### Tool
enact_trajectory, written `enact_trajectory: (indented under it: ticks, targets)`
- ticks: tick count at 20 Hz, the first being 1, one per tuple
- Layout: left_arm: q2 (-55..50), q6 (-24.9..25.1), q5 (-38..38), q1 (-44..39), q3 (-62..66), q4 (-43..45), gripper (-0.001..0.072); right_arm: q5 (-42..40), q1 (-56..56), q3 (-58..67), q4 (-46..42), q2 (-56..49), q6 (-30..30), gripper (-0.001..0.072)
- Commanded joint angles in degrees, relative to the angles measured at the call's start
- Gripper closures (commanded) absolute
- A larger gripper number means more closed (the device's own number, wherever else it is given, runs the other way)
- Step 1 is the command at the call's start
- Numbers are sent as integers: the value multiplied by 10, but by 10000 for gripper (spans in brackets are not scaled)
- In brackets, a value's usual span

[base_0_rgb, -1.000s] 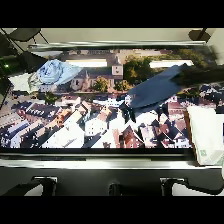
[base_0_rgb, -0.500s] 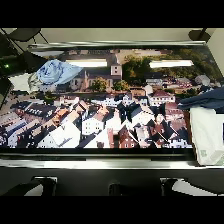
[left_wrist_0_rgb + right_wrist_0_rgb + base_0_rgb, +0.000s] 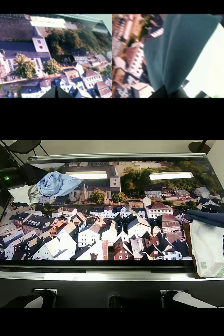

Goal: Fold the shirts.

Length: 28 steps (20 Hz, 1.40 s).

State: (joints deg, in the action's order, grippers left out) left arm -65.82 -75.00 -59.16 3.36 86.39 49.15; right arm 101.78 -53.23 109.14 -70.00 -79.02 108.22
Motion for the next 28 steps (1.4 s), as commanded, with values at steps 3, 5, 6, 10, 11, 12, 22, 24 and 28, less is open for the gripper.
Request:
enact_trajectory:
  ticks: [3, 5, 6, 10, 11, 12, 22, 24, 28]
  targets:
    - [0, 1, -3, 0, 0, 0, 671, 44, -5, -177, -195, 57, -40, 670]
    - [0, 1, -4, 0, 0, 0, 671, 39, -6, -268, -281, 77, -60, 670]
    - [0, 0, -4, 0, 0, 0, 671, 22, -6, -308, -297, 83, -70, 670]
    - [0, 0, -5, 0, 0, 0, 671, -57, -6, -388, -281, 87, -57, 669]
    - [0, 0, -5, 0, 0, 0, 671, -63, -6, -398, -281, 87, -54, 669]
    - [0, 0, -4, 0, 0, 0, 671, -66, -6, -406, -281, 87, -54, 665]
    - [-3, -7, 23, -12, 79, 105, 675, -244, 43, -165, -248, 90, -151, 101]
    - [-24, -102, 26, -56, 126, 344, 676, -341, 132, -95, -223, 92, -147, 105]
    - [-98, -172, -101, -112, 133, 559, 613, -376, 392, -83, -196, 71, -88, 106]
